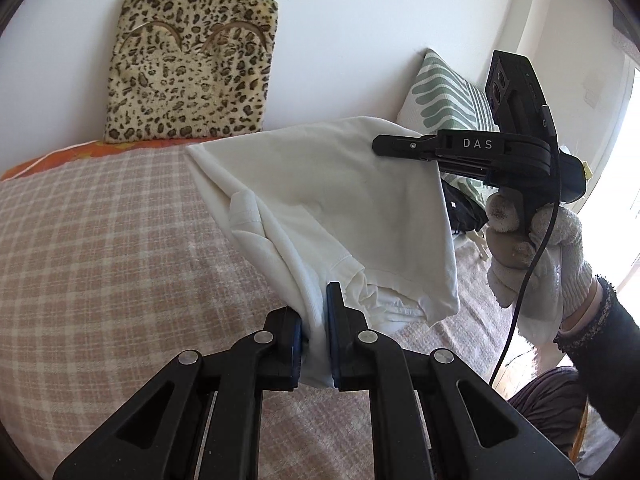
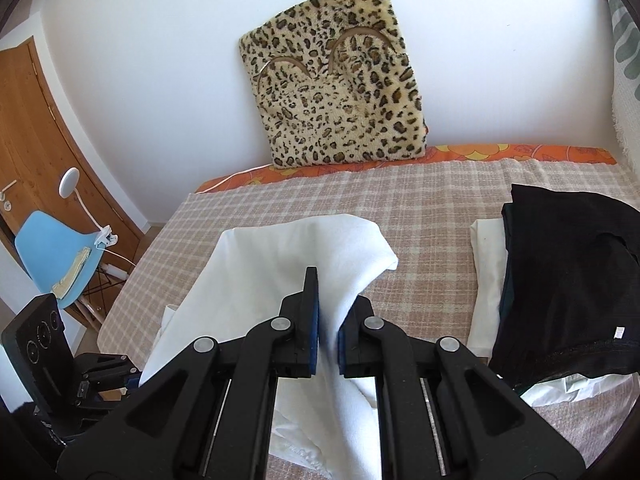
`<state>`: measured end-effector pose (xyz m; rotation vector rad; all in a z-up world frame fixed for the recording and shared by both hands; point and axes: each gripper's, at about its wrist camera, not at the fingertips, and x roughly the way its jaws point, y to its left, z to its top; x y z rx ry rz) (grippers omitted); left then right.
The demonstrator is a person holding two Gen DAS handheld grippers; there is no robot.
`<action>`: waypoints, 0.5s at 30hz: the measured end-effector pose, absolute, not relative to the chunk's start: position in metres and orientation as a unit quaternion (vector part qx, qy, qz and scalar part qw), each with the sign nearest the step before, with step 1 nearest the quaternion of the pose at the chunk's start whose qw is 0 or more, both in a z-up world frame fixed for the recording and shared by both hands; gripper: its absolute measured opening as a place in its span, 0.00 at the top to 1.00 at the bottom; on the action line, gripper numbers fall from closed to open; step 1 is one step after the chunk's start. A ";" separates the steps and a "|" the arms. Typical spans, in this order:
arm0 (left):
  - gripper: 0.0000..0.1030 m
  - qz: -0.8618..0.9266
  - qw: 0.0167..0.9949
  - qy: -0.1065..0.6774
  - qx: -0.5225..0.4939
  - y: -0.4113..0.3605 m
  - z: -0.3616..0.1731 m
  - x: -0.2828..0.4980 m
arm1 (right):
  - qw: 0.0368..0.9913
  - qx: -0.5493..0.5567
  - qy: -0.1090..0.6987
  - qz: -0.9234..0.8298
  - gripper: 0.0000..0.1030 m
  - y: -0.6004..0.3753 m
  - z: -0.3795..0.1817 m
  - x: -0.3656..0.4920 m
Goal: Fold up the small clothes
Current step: 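Lift the folded white shirt with both tools and carry it toward the pillow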
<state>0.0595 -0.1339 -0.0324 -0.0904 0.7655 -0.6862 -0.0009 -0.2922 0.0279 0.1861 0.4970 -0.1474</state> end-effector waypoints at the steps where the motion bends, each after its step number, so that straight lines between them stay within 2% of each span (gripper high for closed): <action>1: 0.91 -0.335 0.868 0.364 -0.042 -0.143 -0.031 0.062 | 0.963 0.093 0.242 -0.079 0.93 -0.299 0.032 -0.008; 15: 0.91 -0.411 0.849 0.331 -0.028 -0.265 -0.012 0.087 | 0.958 0.083 0.200 -0.188 0.93 -0.401 0.090 -0.086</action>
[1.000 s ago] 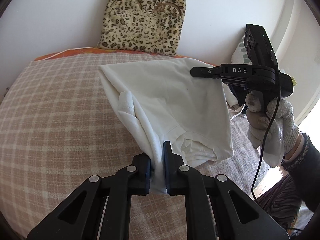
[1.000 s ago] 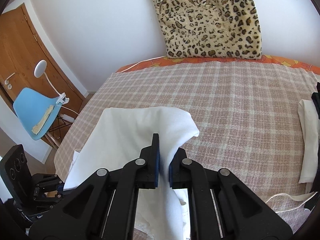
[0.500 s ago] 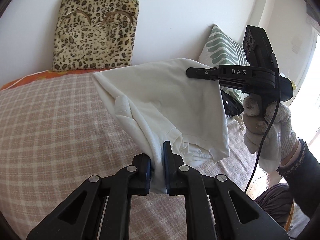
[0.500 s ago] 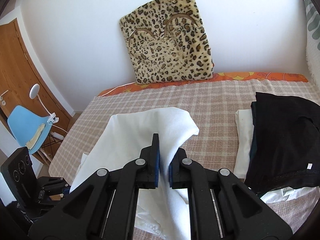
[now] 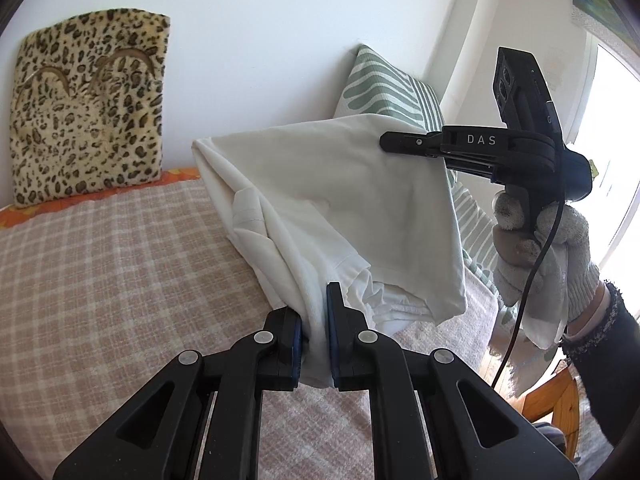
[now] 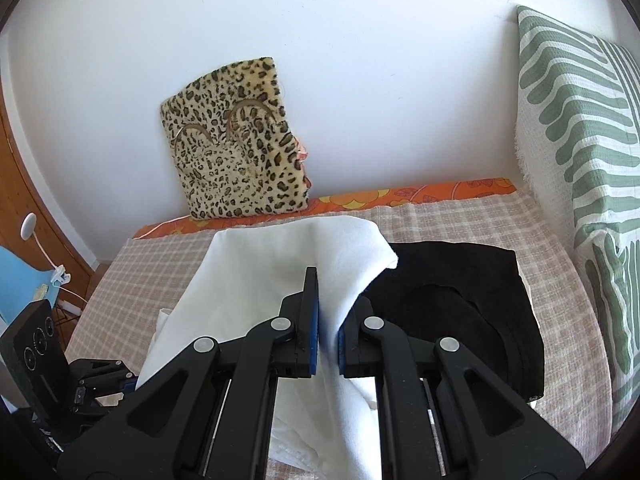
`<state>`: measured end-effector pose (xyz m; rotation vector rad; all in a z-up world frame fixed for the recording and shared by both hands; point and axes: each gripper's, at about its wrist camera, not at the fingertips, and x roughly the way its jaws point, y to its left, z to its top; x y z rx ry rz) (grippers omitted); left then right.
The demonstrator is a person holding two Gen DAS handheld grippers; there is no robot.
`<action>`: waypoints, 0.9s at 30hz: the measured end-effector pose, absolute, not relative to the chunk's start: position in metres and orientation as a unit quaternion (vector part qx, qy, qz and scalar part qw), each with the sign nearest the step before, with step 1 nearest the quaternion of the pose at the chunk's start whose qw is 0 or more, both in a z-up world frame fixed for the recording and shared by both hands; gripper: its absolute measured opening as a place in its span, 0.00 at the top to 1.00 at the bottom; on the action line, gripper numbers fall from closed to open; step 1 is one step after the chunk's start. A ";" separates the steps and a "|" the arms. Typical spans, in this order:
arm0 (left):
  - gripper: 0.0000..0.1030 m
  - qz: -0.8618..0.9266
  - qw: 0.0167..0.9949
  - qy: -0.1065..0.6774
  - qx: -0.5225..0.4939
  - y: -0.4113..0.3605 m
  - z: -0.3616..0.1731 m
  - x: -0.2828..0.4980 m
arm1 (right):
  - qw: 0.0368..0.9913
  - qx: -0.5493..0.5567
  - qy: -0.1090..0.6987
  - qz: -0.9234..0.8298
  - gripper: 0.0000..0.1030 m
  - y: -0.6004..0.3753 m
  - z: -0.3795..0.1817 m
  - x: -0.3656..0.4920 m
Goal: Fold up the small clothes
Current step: 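Lift the folded white shirt with both tools and carry it toward the pillow, then lower the folded shirt onto the stack of dark clothes with both tools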
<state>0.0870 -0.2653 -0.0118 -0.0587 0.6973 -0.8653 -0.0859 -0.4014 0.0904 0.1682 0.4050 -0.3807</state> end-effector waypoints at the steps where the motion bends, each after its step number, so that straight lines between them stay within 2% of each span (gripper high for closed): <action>1: 0.91 -0.415 0.847 0.330 -0.028 -0.274 -0.012 0.089 | 0.957 0.083 0.199 -0.196 0.93 -0.409 0.093 -0.088; 16: 0.91 -0.439 0.835 0.331 -0.015 -0.365 -0.022 0.131 | 0.941 0.092 0.197 -0.261 0.93 -0.515 0.110 -0.088; 27: 0.91 -0.430 0.826 0.363 0.028 -0.390 -0.056 0.147 | 0.919 0.091 0.243 -0.297 0.93 -0.574 0.070 -0.048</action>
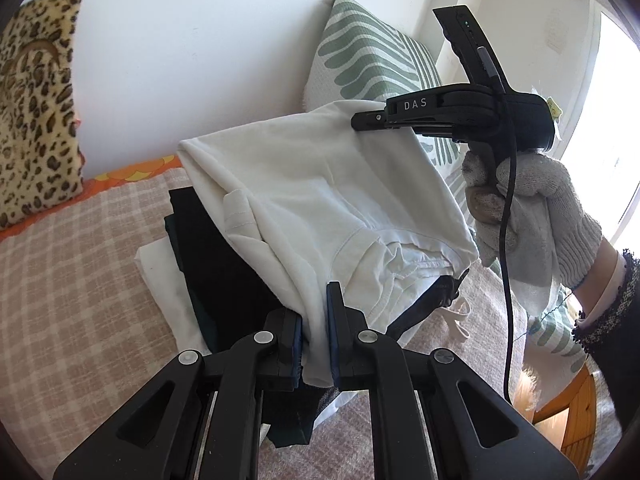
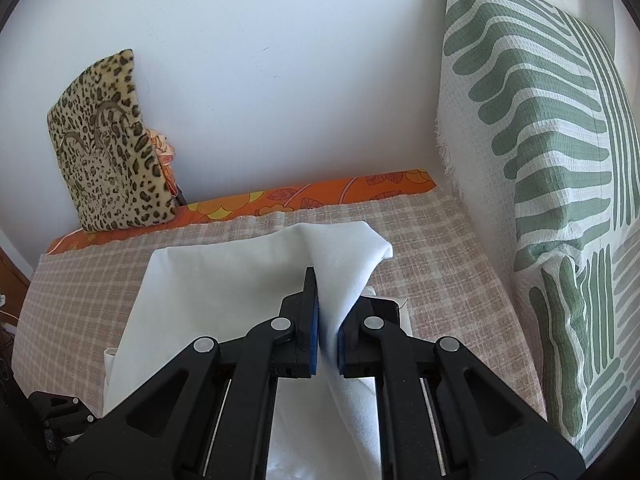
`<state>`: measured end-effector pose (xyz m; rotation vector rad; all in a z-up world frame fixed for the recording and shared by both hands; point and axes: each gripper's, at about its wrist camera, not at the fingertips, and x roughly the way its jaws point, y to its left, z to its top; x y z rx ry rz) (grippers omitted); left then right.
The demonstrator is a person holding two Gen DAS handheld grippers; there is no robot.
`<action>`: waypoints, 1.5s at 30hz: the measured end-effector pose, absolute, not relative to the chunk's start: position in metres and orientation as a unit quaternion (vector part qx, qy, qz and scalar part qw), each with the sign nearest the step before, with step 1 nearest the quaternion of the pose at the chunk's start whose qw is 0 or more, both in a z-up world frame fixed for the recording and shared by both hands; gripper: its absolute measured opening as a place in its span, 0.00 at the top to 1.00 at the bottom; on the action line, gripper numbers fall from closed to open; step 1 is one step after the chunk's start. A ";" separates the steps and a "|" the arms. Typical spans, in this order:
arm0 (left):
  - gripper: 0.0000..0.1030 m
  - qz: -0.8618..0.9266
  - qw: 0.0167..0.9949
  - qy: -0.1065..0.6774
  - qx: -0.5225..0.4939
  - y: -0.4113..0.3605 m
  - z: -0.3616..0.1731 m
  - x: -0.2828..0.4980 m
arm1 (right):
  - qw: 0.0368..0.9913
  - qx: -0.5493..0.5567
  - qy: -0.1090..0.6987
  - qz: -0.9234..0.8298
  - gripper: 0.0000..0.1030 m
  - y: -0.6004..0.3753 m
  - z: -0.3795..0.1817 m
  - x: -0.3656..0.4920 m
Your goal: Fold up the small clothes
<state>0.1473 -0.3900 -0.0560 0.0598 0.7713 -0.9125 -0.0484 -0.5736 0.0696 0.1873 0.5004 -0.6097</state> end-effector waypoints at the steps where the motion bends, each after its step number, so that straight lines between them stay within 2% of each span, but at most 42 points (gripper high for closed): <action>1: 0.91 -0.427 0.826 0.365 0.033 -0.390 -0.059 0.148 | 0.917 0.092 0.247 -0.300 0.93 -0.578 0.065 -0.045; 8: 0.89 -0.414 0.834 0.359 0.067 -0.391 -0.061 0.139 | 0.895 0.097 0.275 -0.339 0.92 -0.596 0.046 -0.029; 10: 0.87 -0.411 0.837 0.353 0.078 -0.391 -0.060 0.137 | 0.888 0.087 0.278 -0.356 0.86 -0.595 0.044 -0.028; 11: 0.87 -0.411 0.837 0.351 0.082 -0.391 -0.059 0.135 | 0.884 0.086 0.278 -0.367 0.80 -0.595 0.045 -0.029; 17: 0.85 -0.408 0.840 0.346 0.086 -0.384 -0.053 0.130 | 0.879 0.109 0.255 -0.387 0.74 -0.593 0.057 -0.047; 20: 0.84 -0.407 0.842 0.343 0.086 -0.378 -0.049 0.126 | 0.881 0.110 0.241 -0.393 0.58 -0.582 0.063 -0.057; 23: 0.73 -0.411 0.842 0.340 0.083 -0.370 -0.044 0.118 | 0.884 0.113 0.231 -0.390 0.58 -0.567 0.068 -0.065; 25: 0.57 -0.414 0.843 0.331 0.085 -0.363 -0.039 0.111 | 0.886 0.104 0.225 -0.392 0.58 -0.552 0.070 -0.070; 28: 0.42 -0.416 0.849 0.313 0.090 -0.352 -0.029 0.095 | 0.892 0.090 0.214 -0.389 0.57 -0.522 0.072 -0.078; 29: 0.40 -0.417 0.850 0.308 0.091 -0.348 -0.025 0.090 | 0.895 0.089 0.210 -0.384 0.54 -0.512 0.072 -0.082; 31: 0.35 -0.417 0.853 0.300 0.091 -0.341 -0.019 0.081 | 0.899 0.086 0.198 -0.382 0.43 -0.493 0.073 -0.089; 35: 0.28 -0.412 0.860 0.287 0.089 -0.324 -0.012 0.069 | 0.907 0.090 0.181 -0.368 0.40 -0.457 0.070 -0.104; 36: 0.26 -0.412 0.861 0.286 0.087 -0.320 -0.011 0.067 | 0.909 0.092 0.177 -0.366 0.31 -0.449 0.068 -0.107; 38: 0.22 -0.409 0.863 0.284 0.082 -0.312 -0.009 0.062 | 0.909 0.088 0.167 -0.371 0.19 -0.430 0.064 -0.115; 42: 0.22 -0.403 0.865 0.287 0.082 -0.299 -0.009 0.052 | 0.910 0.072 0.153 -0.379 0.15 -0.399 0.053 -0.126; 45: 0.22 -0.396 0.867 0.290 0.088 -0.292 -0.011 0.046 | 0.908 0.071 0.148 -0.386 0.08 -0.385 0.043 -0.133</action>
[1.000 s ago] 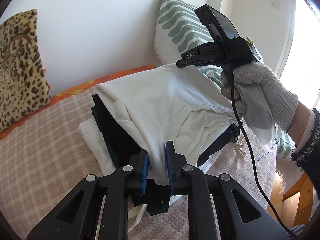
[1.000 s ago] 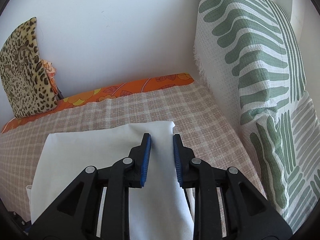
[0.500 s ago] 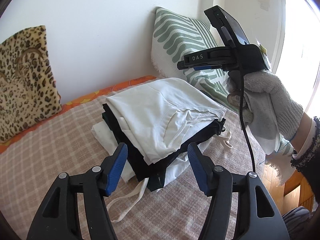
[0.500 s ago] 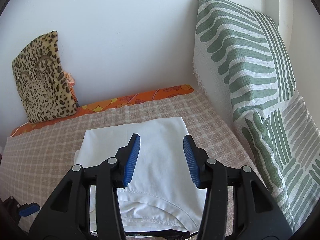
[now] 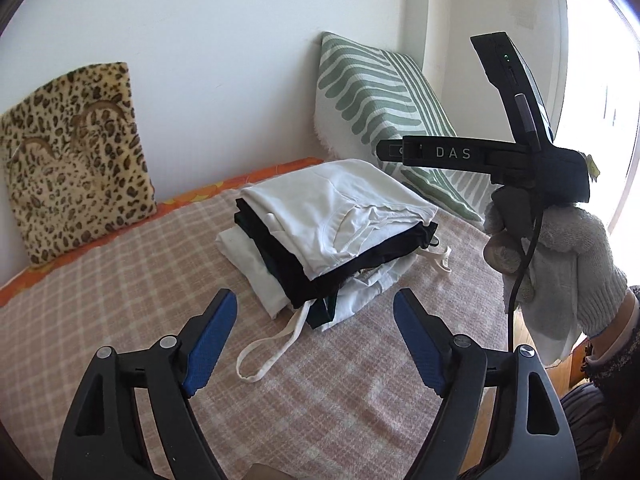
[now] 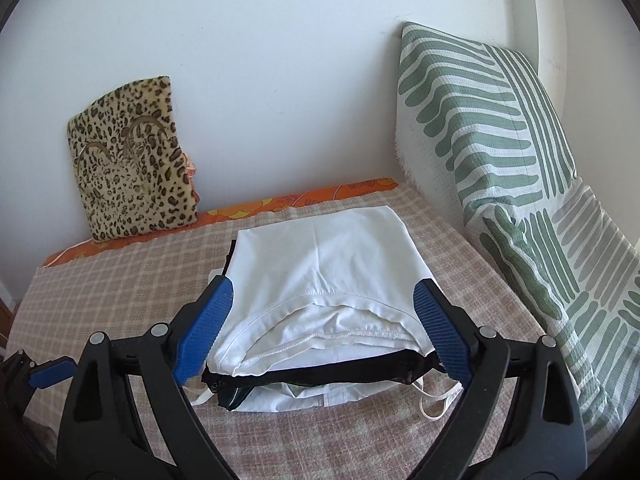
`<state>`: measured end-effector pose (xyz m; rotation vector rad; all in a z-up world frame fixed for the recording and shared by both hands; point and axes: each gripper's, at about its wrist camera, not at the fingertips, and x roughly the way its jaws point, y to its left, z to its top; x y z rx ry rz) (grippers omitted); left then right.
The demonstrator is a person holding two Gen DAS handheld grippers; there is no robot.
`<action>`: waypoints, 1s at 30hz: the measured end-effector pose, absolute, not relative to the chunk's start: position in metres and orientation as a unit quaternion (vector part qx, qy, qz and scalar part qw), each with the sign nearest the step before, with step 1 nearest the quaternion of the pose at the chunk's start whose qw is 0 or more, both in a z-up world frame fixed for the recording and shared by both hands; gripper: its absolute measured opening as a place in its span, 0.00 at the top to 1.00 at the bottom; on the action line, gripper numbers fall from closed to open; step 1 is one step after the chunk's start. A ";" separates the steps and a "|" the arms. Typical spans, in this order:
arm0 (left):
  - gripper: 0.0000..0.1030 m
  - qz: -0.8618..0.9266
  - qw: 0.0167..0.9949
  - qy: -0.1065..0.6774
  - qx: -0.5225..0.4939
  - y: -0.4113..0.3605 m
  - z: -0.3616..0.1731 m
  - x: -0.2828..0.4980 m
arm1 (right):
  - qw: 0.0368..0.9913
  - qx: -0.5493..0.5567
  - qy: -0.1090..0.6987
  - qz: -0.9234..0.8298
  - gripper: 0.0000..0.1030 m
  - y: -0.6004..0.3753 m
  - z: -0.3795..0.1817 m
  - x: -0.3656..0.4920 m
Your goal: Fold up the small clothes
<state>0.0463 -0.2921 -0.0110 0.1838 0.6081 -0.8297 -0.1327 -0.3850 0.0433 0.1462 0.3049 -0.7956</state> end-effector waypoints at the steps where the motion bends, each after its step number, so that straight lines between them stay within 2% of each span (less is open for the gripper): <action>1: 0.22 -0.395 0.868 0.289 0.088 -0.289 -0.012 0.043 | 0.907 0.071 0.146 -0.389 0.08 -0.382 0.040 -0.135; 9: 0.19 -0.381 0.874 0.289 0.086 -0.274 -0.015 0.031 | 0.897 0.076 0.154 -0.407 0.08 -0.368 0.020 -0.149; 16: 0.05 -0.374 0.881 0.276 0.089 -0.267 -0.012 0.025 | 0.895 0.069 0.149 -0.414 0.08 -0.363 0.015 -0.151; 22: 0.01 -0.357 0.886 0.276 0.105 -0.267 -0.013 0.024 | 0.896 0.074 0.146 -0.412 0.08 -0.365 0.016 -0.150; 30: 0.01 -0.354 0.883 0.292 0.101 -0.264 -0.018 0.027 | 0.896 0.074 0.146 -0.413 0.08 -0.364 0.015 -0.151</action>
